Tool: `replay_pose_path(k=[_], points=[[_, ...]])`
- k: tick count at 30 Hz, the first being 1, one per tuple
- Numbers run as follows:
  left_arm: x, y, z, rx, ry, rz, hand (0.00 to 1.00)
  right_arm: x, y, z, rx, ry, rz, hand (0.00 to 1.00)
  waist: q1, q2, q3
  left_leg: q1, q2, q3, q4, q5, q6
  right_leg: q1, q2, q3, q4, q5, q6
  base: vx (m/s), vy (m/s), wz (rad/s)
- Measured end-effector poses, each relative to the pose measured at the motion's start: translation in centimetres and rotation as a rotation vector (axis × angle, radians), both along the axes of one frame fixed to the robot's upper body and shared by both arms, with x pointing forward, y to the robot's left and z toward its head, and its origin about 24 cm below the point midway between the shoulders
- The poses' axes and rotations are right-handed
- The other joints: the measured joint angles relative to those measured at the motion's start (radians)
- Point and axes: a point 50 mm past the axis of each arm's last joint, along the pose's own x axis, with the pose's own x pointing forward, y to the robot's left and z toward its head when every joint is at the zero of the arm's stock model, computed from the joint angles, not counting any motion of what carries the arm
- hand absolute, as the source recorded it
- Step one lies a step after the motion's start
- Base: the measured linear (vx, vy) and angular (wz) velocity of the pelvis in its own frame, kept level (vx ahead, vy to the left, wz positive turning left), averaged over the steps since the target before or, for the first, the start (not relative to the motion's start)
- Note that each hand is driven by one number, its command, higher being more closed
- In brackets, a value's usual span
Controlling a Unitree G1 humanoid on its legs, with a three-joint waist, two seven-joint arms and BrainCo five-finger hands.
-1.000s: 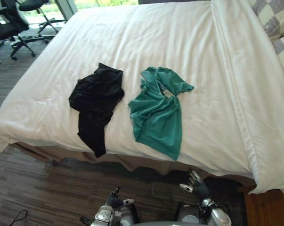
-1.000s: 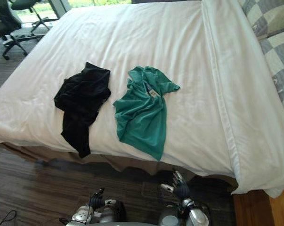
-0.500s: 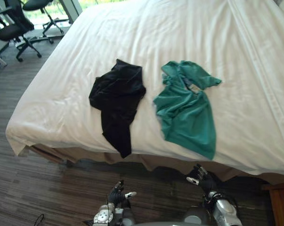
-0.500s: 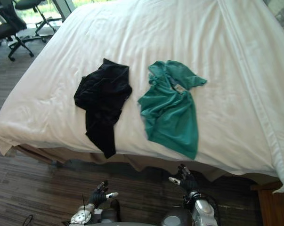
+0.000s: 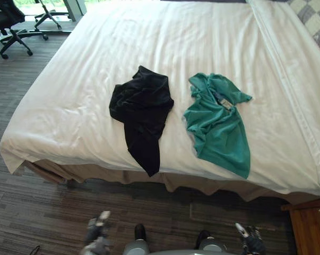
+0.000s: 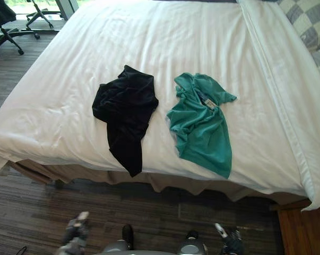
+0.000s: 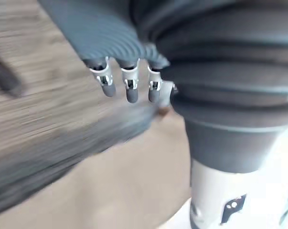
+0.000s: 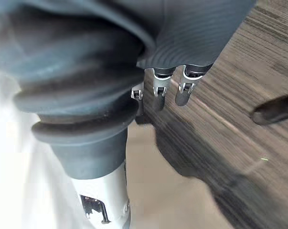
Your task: Tidy the bed and pick cloth on bed and put in laundry
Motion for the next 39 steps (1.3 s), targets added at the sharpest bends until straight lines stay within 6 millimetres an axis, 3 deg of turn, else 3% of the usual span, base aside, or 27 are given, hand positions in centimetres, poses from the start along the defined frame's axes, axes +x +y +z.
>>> replay_pose_path(k=[1, 2, 3, 4, 5, 6, 8, 9, 10, 12, 14, 15, 16, 17, 19, 21, 22, 24, 25, 27, 32, 39], points=[[-3.5, 5.0, 3.3, 0.109, -0.082, 0.323, 0.00, -1.9, -1.4, 0.3, -0.025, 0.011, -0.147, 0.00, 0.012, -0.014, -0.029, 0.014, -0.001, 0.020, -0.017, 0.000, 0.000, 0.003, 0.003, 0.014, -0.010, 0.002, 0.003, 0.02, 0.016, -0.33], [-5.3, 8.2, 6.6, 0.224, -0.159, 0.478, 0.00, -3.8, -2.4, 0.6, -0.053, 0.028, -0.248, 0.00, 0.026, -0.019, -0.049, 0.024, -0.002, 0.033, -0.031, -0.001, 0.000, 0.005, 0.005, 0.022, -0.020, 0.005, 0.005, 0.03, 0.015, -0.27], [-6.0, 9.6, 8.5, 0.293, -0.216, 0.537, 0.00, -4.8, -2.9, 0.9, -0.079, 0.035, -0.300, 0.00, 0.039, -0.022, -0.056, 0.028, -0.003, 0.037, -0.033, -0.002, 0.000, 0.008, 0.005, 0.024, -0.024, 0.007, 0.005, 0.02, 0.016, -0.10], [-6.9, 11.8, 12.5, 0.443, -0.328, 0.615, 0.00, -6.4, -3.8, 1.7, -0.142, 0.032, -0.393, 0.00, 0.048, -0.026, -0.063, 0.036, -0.007, 0.041, -0.038, -0.009, 0.000, 0.022, 0.002, 0.022, -0.033, 0.009, 0.007, 0.00, 0.000, 0.00], [-7.9, 12.7, 15.3, 0.564, -0.372, 0.658, 0.00, -7.2, -4.8, 2.6, -0.211, 0.018, -0.445, 0.00, 0.047, -0.023, -0.080, 0.036, -0.010, 0.047, -0.039, -0.023, 0.001, 0.023, -0.002, 0.022, -0.034, 0.009, 0.006, 0.01, 0.035, 0.01], [-8.2, 13.0, 16.8, 0.626, -0.397, 0.679, 0.00, -7.5, -5.5, 3.2, -0.256, 0.008, -0.465, 0.00, 0.046, -0.020, -0.088, 0.036, -0.013, 0.051, -0.039, -0.028, 0.003, 0.023, -0.004, 0.023, -0.036, 0.008, 0.006, 0.02, 0.039, -0.04], [-8.7, 13.5, 23.2, 0.899, -0.479, 0.730, 0.00, -7.6, -8.7, 6.9, -0.482, -0.052, -0.470, 0.00, 0.042, -0.007, -0.128, 0.038, -0.019, 0.063, -0.039, -0.035, 0.006, 0.030, -0.007, 0.024, -0.053, 0.010, 0.003, 0.02, 0.009, -0.01], [-8.1, 13.4, 28.1, 1.084, -0.544, 0.689, 0.00, -7.0, -11.4, 10.3, -0.652, -0.098, -0.412, 0.00, 0.042, -0.004, -0.151, 0.038, -0.020, 0.064, -0.039, -0.032, 0.007, 0.031, -0.005, 0.025, -0.057, 0.010, 0.003, 0.04, 0.003, 0.00], [-7.8, 13.2, 29.7, 1.143, -0.554, 0.668, 0.00, -6.8, -12.3, 11.6, -0.709, -0.116, -0.388, 0.00, 0.042, -0.003, -0.157, 0.038, -0.020, 0.064, -0.039, -0.028, 0.005, 0.032, -0.004, 0.025, -0.060, 0.010, 0.003, 0.06, -0.008, 0.00], [-5.9, 12.6, 35.2, 1.337, -0.579, 0.590, 0.00, -5.5, -15.6, 17.2, -0.934, -0.211, -0.305, 0.00, 0.047, 0.002, -0.169, 0.038, -0.018, 0.062, -0.038, -0.021, -0.001, 0.033, 0.001, 0.027, -0.064, 0.010, 0.003, 0.04, -0.019, 0.02], [-3.3, 12.0, 38.7, 1.448, -0.579, 0.525, 0.00, -3.5, -17.7, 22.3, -1.101, -0.315, -0.190, 0.00, 0.047, 0.002, -0.184, 0.036, -0.015, 0.062, -0.036, -0.016, -0.005, 0.033, 0.005, 0.027, -0.064, 0.013, 0.009, 0.02, -0.019, 0.04], [-0.9, 11.4, 40.6, 1.519, -0.557, 0.447, 0.00, -1.1, -18.3, 25.1, -1.183, -0.397, -0.068, 0.00, 0.044, 0.000, -0.195, 0.037, -0.013, 0.067, -0.033, -0.011, -0.005, 0.033, 0.007, 0.030, -0.063, 0.013, 0.009, 0.00, 0.000, 0.00], [0.1, 11.1, 41.1, 1.539, -0.544, 0.408, 0.00, -0.1, -18.3, 25.8, -1.197, -0.423, -0.022, 0.00, 0.044, 0.001, -0.197, 0.037, -0.011, 0.071, -0.033, -0.009, -0.004, 0.033, 0.009, 0.032, -0.063, 0.013, 0.009, 0.00, -0.017, -0.05], [2.3, 10.5, 42.0, 1.576, -0.513, 0.317, 0.00, 2.3, -17.9, 26.7, -1.213, -0.476, 0.088, 0.00, 0.043, 0.002, -0.197, 0.039, -0.004, 0.078, -0.033, -0.007, -0.006, 0.031, 0.015, 0.039, -0.062, 0.013, 0.009, -0.03, -0.022, -0.12], [5.2, 9.8, 42.2, 1.608, -0.464, 0.171, 0.00, 5.4, -16.8, 27.0, -1.201, -0.527, 0.229, 0.00, 0.042, 0.001, -0.197, 0.044, 0.004, 0.087, -0.033, -0.005, -0.009, 0.028, 0.022, 0.052, -0.059, 0.013, 0.008, -0.05, -0.029, -0.18], [9.3, 8.8, 40.4, 1.592, -0.389, -0.084, 0.00, 9.9, -14.2, 26.7, -1.156, -0.577, 0.442, 0.00, 0.038, 0.005, -0.198, 0.048, 0.012, 0.115, -0.038, -0.005, -0.010, 0.010, 0.029, 0.077, -0.051, 0.012, 0.004, -0.08, -0.016, -0.29], [10.2, 8.5, 39.7, 1.579, -0.374, -0.138, 0.00, 10.9, -13.5, 26.5, -1.140, -0.576, 0.500, 0.00, 0.037, 0.005, -0.198, 0.048, 0.013, 0.120, -0.038, -0.005, -0.010, 0.006, 0.030, 0.085, -0.051, 0.013, 0.003, -0.06, 0.000, -0.37], [14.0, 7.1, 35.9, 1.500, -0.306, -0.324, 0.00, 14.6, -10.0, 25.2, -1.076, -0.556, 0.723, 0.00, 0.034, 0.002, -0.198, 0.050, 0.016, 0.144, -0.032, -0.004, -0.011, -0.015, 0.035, 0.115, -0.048, 0.022, -0.006, -0.03, 0.002, -0.36], [14.8, 6.6, 34.9, 1.477, -0.290, -0.363, 0.00, 15.3, -9.3, 24.8, -1.059, -0.555, 0.761, 0.00, 0.033, 0.000, -0.196, 0.051, 0.016, 0.149, -0.032, -0.004, -0.011, -0.017, 0.035, 0.120, -0.048, 0.024, -0.008, -0.03, 0.003, -0.31], [17.9, 4.3, 30.5, 1.392, -0.198, -0.541, 0.00, 17.6, -6.6, 23.3, -0.996, -0.533, 0.888, 0.00, 0.023, -0.009, -0.189, 0.055, 0.016, 0.172, -0.031, -0.003, -0.011, -0.032, 0.036, 0.149, -0.046, 0.029, -0.014, -0.03, 0.009, -0.29], [21.0, 1.2, 25.1, 1.254, -0.119, -0.762, 0.00, 19.8, -3.6, 22.1, -0.958, -0.499, 1.016, 0.00, 0.006, -0.024, -0.162, 0.076, 0.016, 0.209, -0.030, -0.003, -0.011, -0.041, 0.040, 0.205, -0.044, 0.038, -0.024, -0.02, 0.003, -0.24], [22.1, 1.0, 22.6, 1.252, 0.048, -0.846, 0.00, 20.4, -1.3, 21.2, -0.890, -0.473, 1.059, 0.00, -0.014, -0.011, -0.117, 0.095, 0.034, 0.242, -0.031, -0.004, -0.012, -0.044, 0.062, 0.245, -0.045, 0.043, -0.031, -0.04, -0.015, -0.14]])
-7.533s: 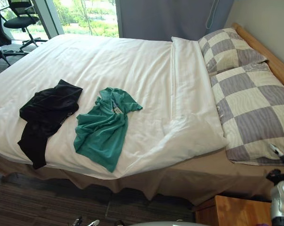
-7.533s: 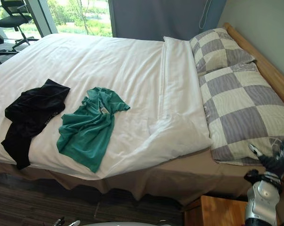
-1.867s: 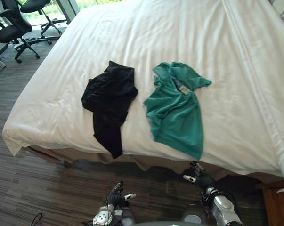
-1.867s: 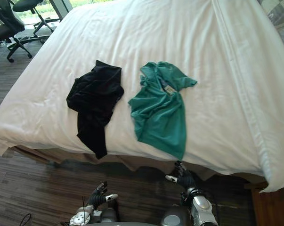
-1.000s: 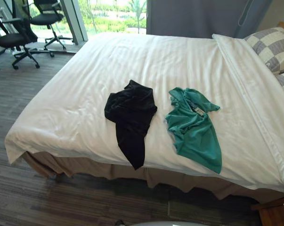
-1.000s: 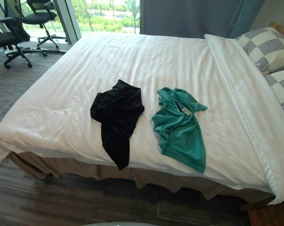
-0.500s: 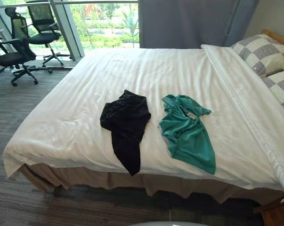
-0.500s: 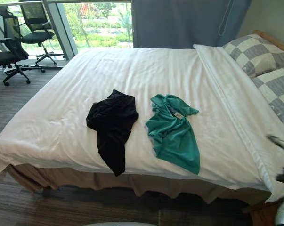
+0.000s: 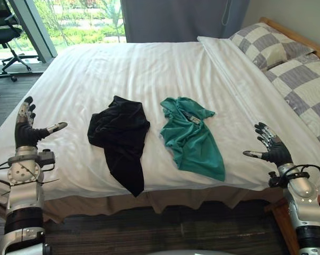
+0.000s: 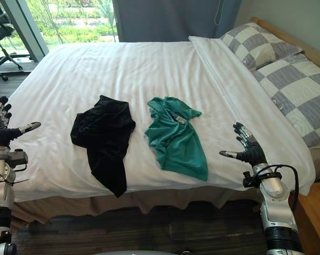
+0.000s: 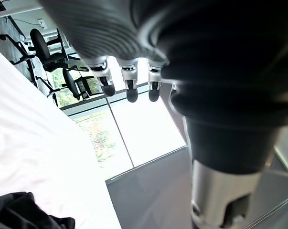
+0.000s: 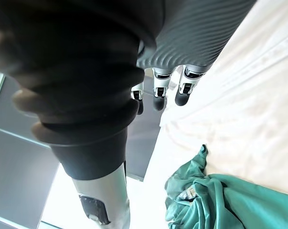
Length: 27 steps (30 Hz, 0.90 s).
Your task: Tidy the bed and pick cloth on bed and put in laundry
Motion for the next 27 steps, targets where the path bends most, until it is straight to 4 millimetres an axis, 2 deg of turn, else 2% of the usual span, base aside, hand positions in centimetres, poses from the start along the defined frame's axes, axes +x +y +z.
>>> replay_pose_path(k=[3, 5, 8, 9, 10, 12, 15, 17, 21, 24, 27], points=[[0.8, -0.5, -1.0, 0.043, 0.069, 0.005, 0.00, 0.1, 0.6, -0.3, 0.005, 0.017, 0.015, 0.00, 0.001, 0.005, 0.019, -0.009, 0.007, 0.013, -0.001, 0.000, -0.001, -0.018, 0.010, 0.015, 0.001, 0.003, -0.005, -0.06, -0.024, -0.14], [1.8, -0.6, -0.7, 0.083, 0.087, 0.023, 0.00, 0.2, 1.3, 0.0, 0.000, -0.001, 0.033, 0.00, 0.002, 0.006, 0.037, -0.048, 0.010, 0.028, -0.002, 0.005, -0.006, -0.072, 0.012, 0.034, 0.017, 0.005, -0.012, -0.07, -0.013, -0.15], [4.0, -0.5, 2.5, 0.140, 0.034, 0.043, 0.00, 0.9, 2.1, 1.3, 0.004, -0.063, 0.039, 0.00, 0.005, -0.010, 0.103, -0.100, 0.014, 0.036, -0.001, 0.031, -0.005, -0.141, 0.020, 0.058, 0.032, 0.023, -0.026, -0.10, -0.028, -0.17], [5.0, -0.2, 5.1, 0.192, 0.001, 0.066, 0.00, 1.7, 2.4, 2.4, 0.013, -0.112, 0.033, 0.00, -0.001, -0.026, 0.145, -0.131, 0.018, 0.039, 0.000, 0.045, -0.002, -0.176, 0.027, 0.072, 0.034, 0.037, -0.039, -0.08, -0.030, -0.12], [5.4, -0.1, 6.1, 0.202, -0.016, 0.077, 0.00, 2.1, 2.6, 3.0, 0.015, -0.136, 0.033, 0.00, -0.002, -0.031, 0.160, -0.145, 0.019, 0.040, 0.000, 0.050, -0.002, -0.192, 0.029, 0.083, 0.034, 0.041, -0.042, -0.09, -0.029, -0.16], [6.4, -0.2, 9.6, 0.230, -0.083, 0.115, 0.00, 3.4, 3.2, 5.5, 0.030, -0.235, 0.042, 0.00, -0.010, -0.048, 0.218, -0.185, 0.020, 0.055, 0.000, 0.065, 0.001, -0.243, 0.036, 0.133, 0.031, 0.061, -0.049, -0.06, -0.005, -0.16], [7.0, -0.5, 12.0, 0.230, -0.142, 0.162, 0.00, 3.3, 4.2, 8.3, 0.036, -0.350, 0.087, 0.00, -0.011, -0.050, 0.266, -0.219, 0.024, 0.073, 0.000, 0.070, 0.001, -0.287, 0.042, 0.155, 0.029, 0.073, -0.049, -0.02, -0.003, -0.16], [7.2, -0.6, 12.8, 0.215, -0.152, 0.185, 0.00, 3.0, 4.7, 9.3, 0.053, -0.396, 0.112, 0.00, -0.014, -0.052, 0.284, -0.237, 0.029, 0.084, 0.000, 0.071, 0.000, -0.309, 0.045, 0.163, 0.029, 0.076, -0.050, 0.02, -0.005, -0.11], [7.7, -1.2, 14.9, 0.218, -0.164, 0.196, 0.00, 2.1, 5.4, 10.7, 0.060, -0.465, 0.150, 0.00, -0.023, -0.058, 0.329, -0.266, 0.037, 0.087, 0.001, 0.073, -0.004, -0.340, 0.053, 0.169, 0.030, 0.077, -0.051, 0.01, -0.001, -0.02], [7.8, -2.4, 17.4, 0.248, -0.193, 0.188, 0.00, 1.3, 5.4, 11.8, 0.057, -0.514, 0.171, 0.00, -0.025, -0.055, 0.360, -0.323, 0.038, 0.087, 0.001, 0.077, -0.009, -0.396, 0.053, 0.167, 0.031, 0.078, -0.051, 0.03, -0.002, 0.01], [8.0, -3.1, 17.9, 0.347, -0.146, 0.220, 0.00, 1.0, 4.9, 12.3, 0.051, -0.528, 0.161, 0.00, -0.028, -0.053, 0.375, -0.345, 0.039, 0.091, 0.001, 0.077, -0.009, -0.419, 0.054, 0.166, 0.033, 0.078, -0.051, 0.06, 0.007, 0.01]])
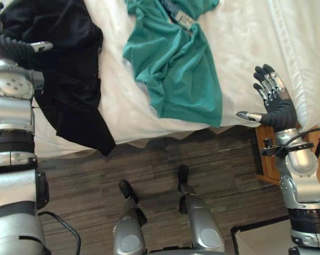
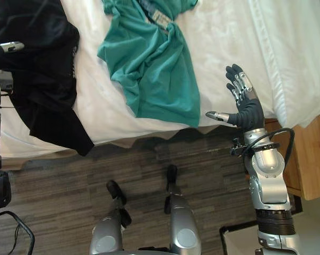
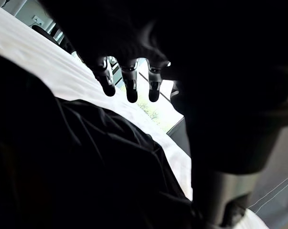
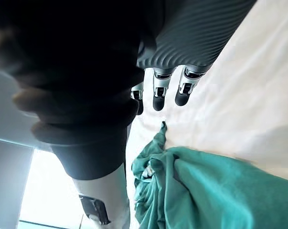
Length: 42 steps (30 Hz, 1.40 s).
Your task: Tidy the bed and pick cloth on bed and put in laundry
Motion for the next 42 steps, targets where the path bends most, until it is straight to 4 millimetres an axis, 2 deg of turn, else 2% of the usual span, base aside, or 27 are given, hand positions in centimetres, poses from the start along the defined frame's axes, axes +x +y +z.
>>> replay_pose_path(k=[2, 4, 5, 7, 11, 14, 15, 18, 19, 21, 23, 24, 25, 26, 27, 28, 29, 30, 32, 33, 35, 37, 41, 42], points=[[0.3, -0.5, 0.0, 0.098, 0.060, 0.055, 0.00, -0.6, -0.5, 1.0, 0.004, -0.046, -0.010, 0.00, -0.001, 0.001, 0.004, -0.027, 0.000, 0.003, 0.003, 0.000, 0.000, -0.034, -0.007, 0.000, 0.002, 0.000, 0.000, 0.10, 0.011, 0.03], [0.7, -0.9, -0.5, 0.163, 0.128, 0.080, 0.00, -1.3, -0.7, 2.3, -0.002, -0.106, 0.002, 0.00, -0.004, 0.003, 0.036, -0.054, 0.004, 0.013, 0.033, 0.000, 0.000, -0.049, -0.012, -0.002, 0.014, 0.000, 0.000, 0.06, 0.005, 0.10], [0.8, -1.1, -0.9, 0.195, 0.149, 0.092, 1.00, -1.5, -0.6, 2.9, -0.003, -0.140, 0.017, 0.00, -0.004, 0.004, 0.060, -0.059, 0.010, 0.028, 0.046, 0.000, 0.000, -0.053, -0.012, -0.001, 0.023, 0.000, 0.000, 0.04, -0.009, 0.04], [0.8, -1.4, -1.3, 0.236, 0.152, 0.099, 1.00, -2.0, -0.2, 3.7, -0.009, -0.191, 0.042, 0.00, 0.002, 0.007, 0.063, -0.087, 0.017, 0.051, 0.064, 0.000, 0.000, -0.077, -0.011, -0.001, 0.034, -0.003, -0.003, 0.04, -0.022, 0.02], [1.0, -2.0, -3.3, 0.289, 0.188, 0.087, 1.00, -2.1, 0.4, 5.7, -0.030, -0.294, 0.078, 0.00, 0.007, 0.025, 0.070, -0.089, 0.019, 0.078, 0.092, -0.001, 0.001, -0.082, -0.023, -0.001, 0.071, -0.023, 0.002, 0.04, -0.009, 0.05], [0.7, -1.7, -5.0, 0.318, 0.222, 0.104, 1.00, -2.3, 2.1, 7.1, -0.086, -0.349, 0.152, 0.00, 0.008, 0.031, 0.066, -0.068, 0.016, 0.112, 0.102, -0.001, 0.001, -0.078, -0.029, 0.004, 0.094, -0.023, 0.002, 0.03, 0.007, -0.09], [0.7, -1.7, -5.8, 0.315, 0.231, 0.102, 1.00, -2.1, 3.1, 7.3, -0.120, -0.358, 0.178, 0.00, 0.006, 0.032, 0.066, -0.054, 0.015, 0.115, 0.115, -0.010, 0.016, -0.066, -0.033, 0.004, 0.100, -0.023, 0.002, 0.04, 0.015, -0.18], [0.5, -2.1, -8.1, 0.265, 0.229, 0.050, 1.00, -2.4, 4.9, 7.3, -0.181, -0.364, 0.219, 0.00, 0.001, 0.033, 0.065, -0.032, 0.015, 0.125, 0.154, -0.023, 0.035, -0.024, -0.048, -0.003, 0.101, -0.025, 0.005, 0.06, 0.024, 0.07], [0.2, -3.0, -9.5, 0.207, 0.222, -0.027, 1.00, -2.6, 5.7, 7.3, -0.208, -0.359, 0.220, 0.00, 0.005, 0.041, 0.061, -0.015, 0.016, 0.123, 0.172, -0.029, 0.044, 0.007, -0.053, -0.013, 0.101, -0.025, 0.006, 0.07, 0.027, 0.21], [-0.4, -4.2, -11.0, 0.129, 0.207, -0.123, 1.00, -2.5, 6.0, 7.1, -0.229, -0.340, 0.203, 0.00, 0.012, 0.051, 0.052, -0.002, 0.016, 0.107, 0.182, -0.033, 0.050, 0.039, -0.059, -0.041, 0.101, -0.027, 0.008, 0.07, 0.028, 0.29], [-1.8, -6.2, -13.1, -0.046, 0.186, -0.323, 1.00, -1.4, 5.9, 6.1, -0.227, -0.262, 0.135, 0.00, 0.039, 0.049, 0.045, -0.005, 0.024, 0.052, 0.248, -0.036, 0.054, 0.092, -0.065, -0.066, 0.099, -0.028, 0.010, 0.10, 0.009, 0.51], [-2.3, -6.8, -13.8, -0.109, 0.188, -0.395, 1.00, -0.7, 5.6, 5.4, -0.215, -0.216, 0.096, 0.00, 0.045, 0.047, 0.045, -0.041, 0.038, 0.015, 0.327, -0.059, 0.068, 0.122, -0.072, -0.077, 0.092, -0.027, 0.008, 0.10, 0.021, 0.63], [-3.3, -7.3, -15.1, -0.189, 0.206, -0.473, 1.00, 0.6, 5.1, 4.2, -0.198, -0.137, 0.041, 0.00, 0.065, 0.045, 0.032, -0.070, 0.024, -0.044, 0.322, -0.119, 0.034, 0.147, -0.083, -0.083, 0.081, -0.027, 0.008, 0.09, 0.090, 0.32], [-4.7, -8.0, -16.5, -0.244, 0.227, -0.547, 1.00, 1.9, 4.3, 2.8, -0.195, -0.045, -0.025, 0.00, 0.100, 0.063, 0.011, -0.054, -0.002, -0.096, 0.192, -0.069, 0.059, 0.156, -0.065, -0.094, 0.081, -0.030, 0.012, 0.08, 0.124, 0.02], [-5.6, -8.4, -17.1, -0.271, 0.239, -0.584, 1.00, 2.5, 3.9, 1.9, -0.191, 0.004, -0.060, 0.00, 0.115, 0.074, 0.001, -0.043, -0.003, -0.089, 0.167, -0.054, 0.081, 0.165, -0.049, -0.101, 0.079, -0.040, 0.024, 0.13, 0.179, 0.22], [-6.4, -8.8, -17.5, -0.314, 0.241, -0.633, 1.00, 3.2, 3.3, 0.7, -0.178, 0.071, -0.113, 0.00, 0.116, 0.063, -0.005, -0.046, -0.023, -0.117, 0.149, -0.052, 0.082, 0.178, -0.062, -0.130, 0.076, -0.057, 0.034, 0.13, 0.132, 0.50], [-6.9, -9.2, -17.9, -0.352, 0.241, -0.669, 1.00, 3.7, 3.0, -0.5, -0.171, 0.128, -0.145, 0.00, 0.137, 0.054, -0.010, -0.047, -0.028, -0.129, 0.141, -0.052, 0.083, 0.184, -0.069, -0.146, 0.072, -0.060, 0.036, 0.16, 0.105, 0.73], [-7.5, -9.7, -18.2, -0.398, 0.236, -0.710, 1.00, 4.3, 2.9, -1.7, -0.170, 0.190, -0.171, 0.00, 0.161, 0.048, -0.012, -0.045, -0.035, -0.145, 0.141, -0.052, 0.084, 0.203, -0.073, -0.159, 0.064, -0.060, 0.036, 0.10, 0.024, 0.49], [-8.8, -9.7, -18.4, -0.458, 0.207, -0.748, 1.00, 5.6, 3.3, -3.6, -0.199, 0.284, -0.197, 0.00, 0.169, 0.046, -0.011, -0.033, -0.034, -0.175, 0.140, -0.052, 0.085, 0.217, -0.073, -0.178, 0.086, -0.070, 0.030, 0.08, 0.017, 0.46], [-9.3, -9.6, -18.0, -0.476, 0.179, -0.772, 1.00, 6.3, 3.3, -4.7, -0.248, 0.339, -0.225, 0.00, 0.176, 0.042, -0.013, -0.030, -0.030, -0.191, 0.140, -0.052, 0.085, 0.222, -0.066, -0.177, 0.091, -0.094, 0.011, 0.04, -0.010, 0.36], [-9.6, -9.3, -16.8, -0.471, 0.118, -0.805, 1.00, 7.3, 2.9, -6.2, -0.327, 0.415, -0.289, 0.00, 0.197, 0.015, -0.014, -0.037, -0.036, -0.197, 0.137, -0.051, 0.083, 0.251, -0.055, -0.182, 0.050, -0.103, 0.015, 0.01, -0.058, 0.17], [-9.7, -9.3, -16.2, -0.481, 0.080, -0.849, 1.00, 8.6, 3.0, -5.8, -0.384, 0.411, -0.339, 0.00, 0.196, 0.013, -0.014, -0.049, -0.025, -0.206, 0.119, -0.024, 0.074, 0.244, -0.040, -0.193, 0.037, -0.103, 0.016, -0.04, -0.079, 0.03], [-8.7, -10.4, -14.4, -0.475, 0.023, -0.975, 1.00, 11.3, 3.3, -4.2, -0.608, 0.425, -0.385, 0.00, 0.207, 0.012, -0.014, -0.052, -0.017, -0.206, 0.054, 0.030, 0.062, 0.214, -0.020, -0.193, 0.030, -0.103, 0.016, -0.09, -0.034, -0.05], [-8.1, -10.9, -13.9, -0.470, 0.014, -1.021, 1.00, 11.6, 2.9, -4.0, -0.657, 0.446, -0.390, 1.00, 0.216, 0.010, -0.015, -0.055, -0.019, -0.204, 0.045, 0.041, 0.060, 0.205, -0.021, -0.193, 0.028, -0.103, 0.015, -0.10, -0.002, -0.08]])
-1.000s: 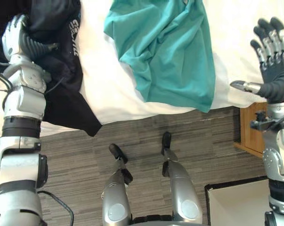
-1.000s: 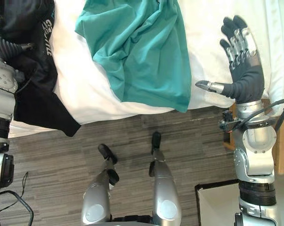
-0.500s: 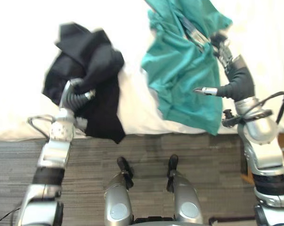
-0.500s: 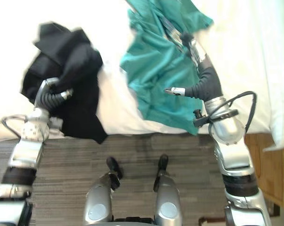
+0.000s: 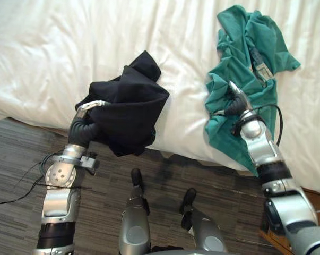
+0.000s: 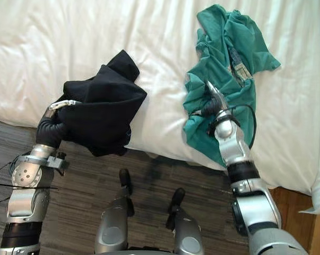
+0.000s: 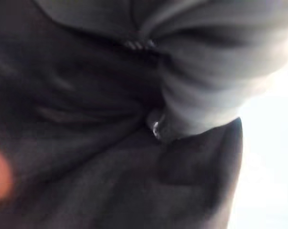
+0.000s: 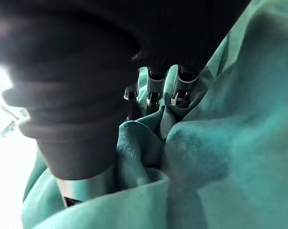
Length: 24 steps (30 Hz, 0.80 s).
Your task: Tidy the bed and pick cloth on bed and put in laundry
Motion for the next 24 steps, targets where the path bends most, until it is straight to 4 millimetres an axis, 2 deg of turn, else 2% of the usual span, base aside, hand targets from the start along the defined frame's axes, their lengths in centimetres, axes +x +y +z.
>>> replay_pose_path(k=[5, 8, 10, 13, 14, 16, 17, 19, 21, 22, 24], points=[[0.5, -0.1, 0.9, 0.026, -0.022, -0.053, 1.00, 0.3, -0.6, -0.8, -0.252, 0.117, -0.016, 1.00, 0.005, -0.031, -0.018, -0.013, -0.018, -0.012, -0.006, 0.013, 0.002, -0.009, -0.016, -0.003, -0.011, -0.001, 0.002, -0.09, 0.023, 0.08], [0.4, 0.2, 1.1, 0.007, -0.022, -0.066, 1.00, 0.2, -1.2, -1.4, -0.287, 0.153, -0.061, 1.00, 0.005, -0.044, -0.027, -0.012, -0.038, -0.011, -0.019, 0.015, 0.003, -0.005, -0.033, -0.005, -0.013, -0.011, 0.026, -0.08, 0.048, 0.17], [0.4, 0.3, 1.1, 0.008, -0.019, -0.083, 1.00, 0.2, -1.7, -2.0, -0.226, 0.165, -0.071, 1.00, 0.005, -0.053, -0.032, -0.011, -0.045, -0.009, -0.025, 0.023, 0.013, -0.004, -0.039, -0.007, -0.014, -0.005, 0.034, -0.04, 0.056, 0.06], [0.2, 0.3, 0.7, -0.005, 0.007, -0.101, 1.00, 0.2, -2.0, -3.4, -0.024, 0.173, -0.089, 1.00, 0.002, -0.064, -0.036, 0.023, -0.057, 0.002, -0.044, 0.034, 0.022, 0.023, -0.048, -0.003, -0.019, 0.000, 0.038, 0.04, 0.047, -0.04], [-0.1, 0.3, 0.5, -0.016, 0.022, -0.112, 1.00, 0.0, -2.1, -5.0, 0.222, 0.170, -0.101, 1.00, 0.002, -0.073, -0.036, 0.053, -0.061, 0.015, -0.044, 0.033, 0.022, 0.052, -0.052, 0.001, -0.030, 0.004, 0.040, 0.07, 0.023, -0.15], [-1.0, -0.3, 0.2, -0.038, 0.021, -0.140, 1.00, -1.1, -1.7, -7.4, 0.496, 0.166, -0.096, 1.00, -0.001, -0.086, -0.044, 0.077, -0.061, 0.034, -0.045, 0.033, 0.022, 0.073, -0.052, 0.009, -0.033, 0.004, 0.041, 0.07, -0.002, -0.20], [-1.7, -1.0, -0.2, -0.059, 0.022, -0.161, 1.00, -2.3, -1.5, -9.3, 0.660, 0.161, -0.111, 1.00, -0.004, -0.093, -0.049, 0.094, -0.058, 0.045, -0.045, 0.033, 0.021, 0.083, -0.050, 0.024, -0.033, 0.004, 0.041, 0.08, -0.015, -0.21], [-2.6, -2.0, -1.1, -0.103, 0.041, -0.187, 1.00, -4.2, -0.6, -11.8, 0.853, 0.141, -0.122, 1.00, -0.010, -0.096, -0.052, 0.121, -0.053, 0.056, -0.045, 0.028, 0.015, 0.102, -0.046, 0.032, -0.034, 0.004, 0.040, 0.06, -0.024, -0.22], [-3.6, -3.5, -3.3, -0.172, 0.112, -0.215, 1.00, -7.6, 1.1, -15.1, 1.103, 0.115, -0.157, 1.00, -0.040, -0.093, -0.077, 0.149, -0.053, 0.075, -0.047, 0.028, 0.015, 0.122, -0.046, 0.033, -0.034, 0.003, 0.039, 0.04, -0.015, -0.19], [-3.9, -3.9, -4.0, -0.194, 0.136, -0.220, 1.00, -8.8, 1.6, -16.2, 1.171, 0.114, -0.181, 1.00, -0.056, -0.090, -0.094, 0.154, -0.053, 0.081, -0.048, 0.028, 0.015, 0.125, -0.046, 0.033, -0.034, 0.002, 0.039, 0.04, -0.006, -0.16], [-4.7, -5.0, -5.4, -0.254, 0.181, -0.229, 1.00, -12.5, 2.3, -19.2, 1.337, 0.119, -0.281, 1.00, -0.086, -0.069, -0.125, 0.187, -0.054, 0.097, -0.055, 0.020, 0.008, 0.149, -0.047, 0.034, -0.034, -0.006, 0.030, 0.02, 0.004, -0.18]])
